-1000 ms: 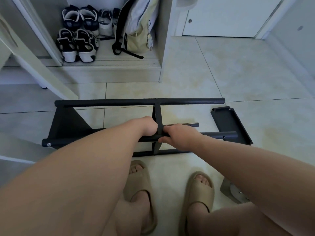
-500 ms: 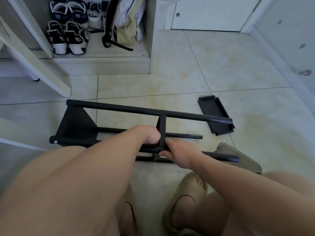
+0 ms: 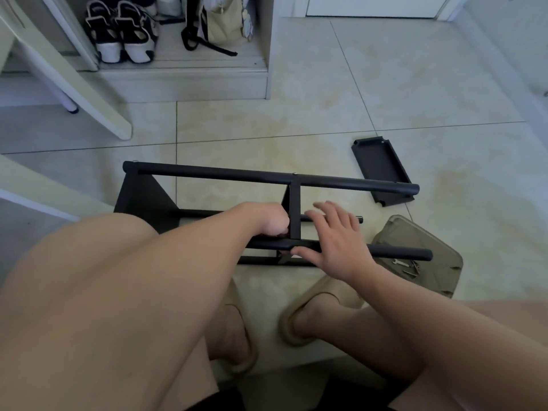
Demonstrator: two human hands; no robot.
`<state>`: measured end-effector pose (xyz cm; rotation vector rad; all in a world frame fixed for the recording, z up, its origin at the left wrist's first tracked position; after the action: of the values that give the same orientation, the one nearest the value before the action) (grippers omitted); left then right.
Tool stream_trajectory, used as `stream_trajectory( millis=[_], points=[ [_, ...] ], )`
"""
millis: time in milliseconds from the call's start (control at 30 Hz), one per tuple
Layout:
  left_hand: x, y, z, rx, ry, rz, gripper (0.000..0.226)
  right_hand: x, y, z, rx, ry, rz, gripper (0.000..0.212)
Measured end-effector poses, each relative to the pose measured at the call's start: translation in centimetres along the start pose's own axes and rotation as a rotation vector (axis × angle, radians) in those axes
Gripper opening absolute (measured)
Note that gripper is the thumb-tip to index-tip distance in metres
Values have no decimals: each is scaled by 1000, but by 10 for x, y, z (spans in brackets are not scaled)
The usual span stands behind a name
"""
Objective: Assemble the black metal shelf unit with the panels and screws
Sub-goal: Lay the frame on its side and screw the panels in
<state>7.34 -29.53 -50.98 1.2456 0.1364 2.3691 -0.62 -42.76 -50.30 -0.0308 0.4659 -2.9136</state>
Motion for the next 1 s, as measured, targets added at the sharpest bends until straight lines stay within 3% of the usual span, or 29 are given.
stream_trajectory(
  millis=[100, 200, 567, 767, 1000],
  points=[
    [-4, -3, 1, 64, 17, 22, 29, -19, 13, -2, 55, -167, -78, 118],
    [-10, -8, -1, 133, 39, 60, 34, -33, 25, -7, 150, -281, -59, 131],
    [-27, -18, -14, 386, 29, 33, 27, -38, 35, -16, 71, -321, -50, 127],
    [-41, -22, -17, 335, 74, 76, 16, -38, 37, -20, 38, -271, -40, 129],
    [-47, -31, -20, 427, 83, 127, 20, -37, 36, -20, 35, -212, -18, 126]
  ],
)
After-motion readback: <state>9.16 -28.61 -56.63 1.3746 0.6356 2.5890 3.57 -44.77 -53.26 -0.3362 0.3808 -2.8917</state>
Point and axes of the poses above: each hand's wrist, its own x-axis away from the middle knuckle, its own z-axis out of the back of the hand, y = z × x, the point moved 5 cm from there along -x, towards the middle knuckle, and after that the axes turned 10 degrees about -x, right-handed, at the moved point
